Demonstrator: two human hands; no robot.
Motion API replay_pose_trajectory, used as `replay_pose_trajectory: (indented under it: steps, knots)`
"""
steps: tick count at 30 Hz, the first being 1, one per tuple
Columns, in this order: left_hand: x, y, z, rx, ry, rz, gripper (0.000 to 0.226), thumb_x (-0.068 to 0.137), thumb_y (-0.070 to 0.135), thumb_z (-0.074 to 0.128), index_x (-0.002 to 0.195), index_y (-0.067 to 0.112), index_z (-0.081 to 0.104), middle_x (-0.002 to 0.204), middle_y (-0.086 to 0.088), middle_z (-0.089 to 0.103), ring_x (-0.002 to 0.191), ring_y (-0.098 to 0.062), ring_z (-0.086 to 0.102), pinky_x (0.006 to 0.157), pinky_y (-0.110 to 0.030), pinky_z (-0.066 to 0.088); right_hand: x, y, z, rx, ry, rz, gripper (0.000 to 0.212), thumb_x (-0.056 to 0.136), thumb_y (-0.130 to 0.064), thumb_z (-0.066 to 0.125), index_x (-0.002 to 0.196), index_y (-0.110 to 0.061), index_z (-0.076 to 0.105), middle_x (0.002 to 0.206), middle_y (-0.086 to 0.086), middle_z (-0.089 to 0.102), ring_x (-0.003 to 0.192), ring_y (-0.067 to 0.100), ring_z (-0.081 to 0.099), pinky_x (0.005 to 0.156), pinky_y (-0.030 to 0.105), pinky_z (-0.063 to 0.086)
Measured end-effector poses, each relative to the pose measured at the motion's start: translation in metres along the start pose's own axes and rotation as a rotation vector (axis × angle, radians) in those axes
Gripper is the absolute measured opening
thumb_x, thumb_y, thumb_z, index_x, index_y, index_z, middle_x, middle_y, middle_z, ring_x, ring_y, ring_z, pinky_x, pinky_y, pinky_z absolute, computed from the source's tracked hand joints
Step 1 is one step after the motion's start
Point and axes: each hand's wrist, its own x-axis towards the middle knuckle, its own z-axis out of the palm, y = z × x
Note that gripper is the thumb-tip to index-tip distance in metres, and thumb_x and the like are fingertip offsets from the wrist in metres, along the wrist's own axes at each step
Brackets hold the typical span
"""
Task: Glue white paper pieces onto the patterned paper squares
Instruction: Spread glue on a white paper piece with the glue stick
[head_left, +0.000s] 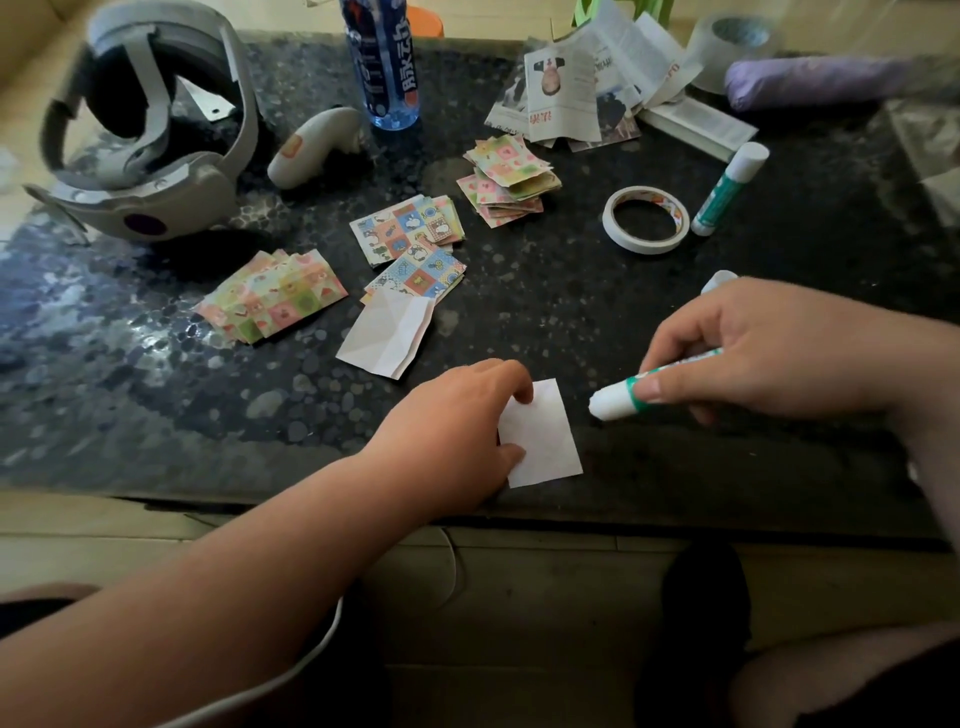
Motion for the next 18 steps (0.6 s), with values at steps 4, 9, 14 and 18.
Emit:
replay_pose_trajectory:
  steps: [4, 9, 14, 18]
  knots:
    - [-0.006, -0.003, 0.006, 0.085, -0.03, 0.065, 0.028, 0.097, 0.039, 0.061, 0.125, 0.035, 0.058, 0.141, 0.02, 0.038, 0.125, -0.006, 0.043, 0.099, -0.024, 0.044, 0.011, 0.003, 0.014, -0.027, 0.044, 0.011, 0.017, 0.082, -0.047, 0.076, 0.078, -0.031, 0.078, 0.072, -0.011, 0.074, 0.065, 0.007, 0.066, 0.065, 0.03, 0.052]
    - [-0.014, -0.003, 0.001, 0.161, -0.047, 0.003, 0.031, 0.098, 0.049, 0.055, 0.127, 0.039, 0.061, 0.121, 0.015, 0.046, 0.114, -0.007, 0.049, 0.092, -0.03, 0.049, 0.02, -0.01, 0.033, -0.121, -0.011, -0.033, 0.015, 0.082, -0.048, 0.078, 0.086, -0.034, 0.076, 0.082, -0.015, 0.071, 0.077, -0.003, 0.064, 0.062, 0.021, 0.05]
    - [-0.023, 0.004, 0.005, 0.207, -0.021, -0.069, 0.04, 0.094, 0.062, 0.054, 0.128, 0.042, 0.061, 0.113, 0.016, 0.056, 0.106, -0.006, 0.056, 0.076, -0.025, 0.044, 0.022, -0.019, 0.042, -0.223, -0.07, -0.038, 0.017, 0.084, -0.047, 0.076, 0.095, -0.035, 0.073, 0.093, -0.017, 0.066, 0.088, 0.006, 0.064, 0.079, 0.03, 0.058]
    - [-0.025, 0.007, 0.009, 0.2, 0.015, -0.111, 0.042, 0.09, 0.066, 0.057, 0.125, 0.043, 0.062, 0.102, 0.018, 0.049, 0.095, -0.003, 0.054, 0.064, -0.023, 0.037, 0.025, -0.024, 0.046, -0.244, -0.128, -0.016, 0.015, 0.087, -0.045, 0.076, 0.097, -0.036, 0.071, 0.097, -0.017, 0.064, 0.091, 0.006, 0.063, 0.08, 0.028, 0.057]
